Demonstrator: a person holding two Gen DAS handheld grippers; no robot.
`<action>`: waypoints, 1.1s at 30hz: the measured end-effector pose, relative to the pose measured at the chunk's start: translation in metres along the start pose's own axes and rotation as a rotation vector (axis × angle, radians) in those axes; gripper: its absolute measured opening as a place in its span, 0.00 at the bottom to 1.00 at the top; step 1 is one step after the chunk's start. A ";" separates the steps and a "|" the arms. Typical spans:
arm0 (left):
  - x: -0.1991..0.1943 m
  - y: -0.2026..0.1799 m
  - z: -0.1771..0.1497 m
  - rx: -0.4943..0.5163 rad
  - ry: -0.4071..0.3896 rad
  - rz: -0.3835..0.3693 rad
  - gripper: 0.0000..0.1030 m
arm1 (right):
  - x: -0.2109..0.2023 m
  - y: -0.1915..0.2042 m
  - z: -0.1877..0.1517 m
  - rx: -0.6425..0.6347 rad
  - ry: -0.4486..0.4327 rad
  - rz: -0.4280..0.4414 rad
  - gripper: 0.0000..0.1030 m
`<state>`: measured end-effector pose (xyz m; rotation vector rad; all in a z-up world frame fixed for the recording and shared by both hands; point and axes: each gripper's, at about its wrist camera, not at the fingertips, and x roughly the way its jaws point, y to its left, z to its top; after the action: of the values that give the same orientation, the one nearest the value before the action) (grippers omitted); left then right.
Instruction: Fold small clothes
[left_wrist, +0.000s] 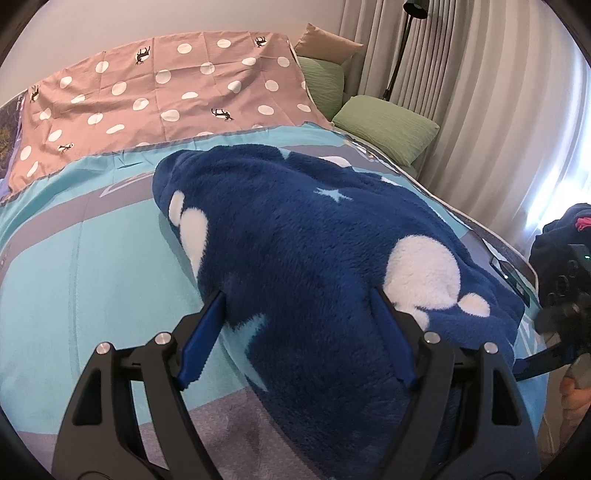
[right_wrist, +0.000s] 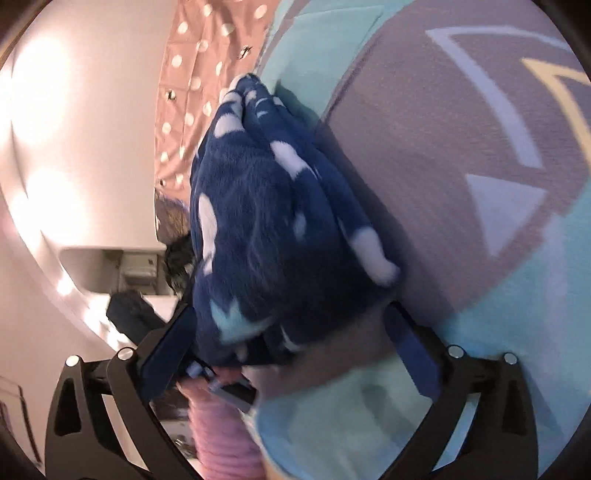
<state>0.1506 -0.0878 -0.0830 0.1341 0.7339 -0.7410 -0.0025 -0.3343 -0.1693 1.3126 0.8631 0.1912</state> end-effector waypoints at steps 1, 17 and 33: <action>0.000 0.000 0.000 -0.003 -0.003 -0.002 0.77 | 0.005 0.001 0.002 0.029 -0.017 -0.001 0.99; 0.001 0.005 -0.003 -0.032 -0.024 -0.028 0.80 | 0.026 0.018 -0.008 -0.066 -0.226 -0.161 0.80; 0.025 0.061 0.030 -0.289 0.014 -0.194 0.97 | 0.027 0.019 -0.005 -0.135 -0.206 -0.144 0.77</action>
<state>0.2208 -0.0676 -0.0854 -0.1973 0.8675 -0.8094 0.0194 -0.3097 -0.1645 1.1179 0.7527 0.0006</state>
